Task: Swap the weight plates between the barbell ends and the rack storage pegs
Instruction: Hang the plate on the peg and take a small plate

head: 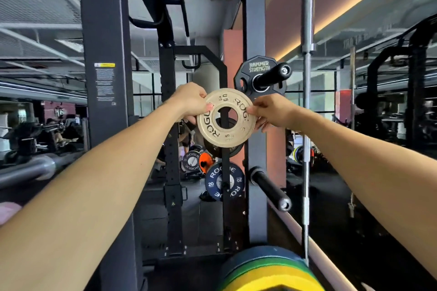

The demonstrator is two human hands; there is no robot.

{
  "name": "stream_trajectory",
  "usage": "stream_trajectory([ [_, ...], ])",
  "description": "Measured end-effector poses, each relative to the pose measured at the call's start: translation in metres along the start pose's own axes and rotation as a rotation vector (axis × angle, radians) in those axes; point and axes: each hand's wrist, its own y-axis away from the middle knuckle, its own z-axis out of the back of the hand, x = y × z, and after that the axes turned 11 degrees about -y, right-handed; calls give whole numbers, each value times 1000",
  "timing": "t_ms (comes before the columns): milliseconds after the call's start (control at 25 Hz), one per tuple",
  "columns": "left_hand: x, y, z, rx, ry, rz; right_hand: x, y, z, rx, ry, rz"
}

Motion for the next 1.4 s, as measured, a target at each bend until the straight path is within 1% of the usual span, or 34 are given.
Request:
stream_trajectory([
  [320, -109, -7, -63, -5, 35, 47, -60, 30, 110, 41, -29, -15],
  [440, -134, -11, -80, 1, 24, 49, -73, 38, 133, 56, -51, -33],
  [560, -151, -19, -80, -17, 25, 31, -77, 35, 151, 58, -60, -7],
  [840, -160, -60, -53, -218, -12, -10, -53, -5, 173, 12, -63, 101],
  [1120, -162, -108, -37, -355, -76, -45, -43, -54, 183, -39, -68, 143],
  [1320, -146, -142, -47, -360, -124, -30, -55, -86, 173, -36, -69, 124],
  [1400, -136, -154, -57, -399, -100, -24, -65, -98, 170, -53, -88, 118],
])
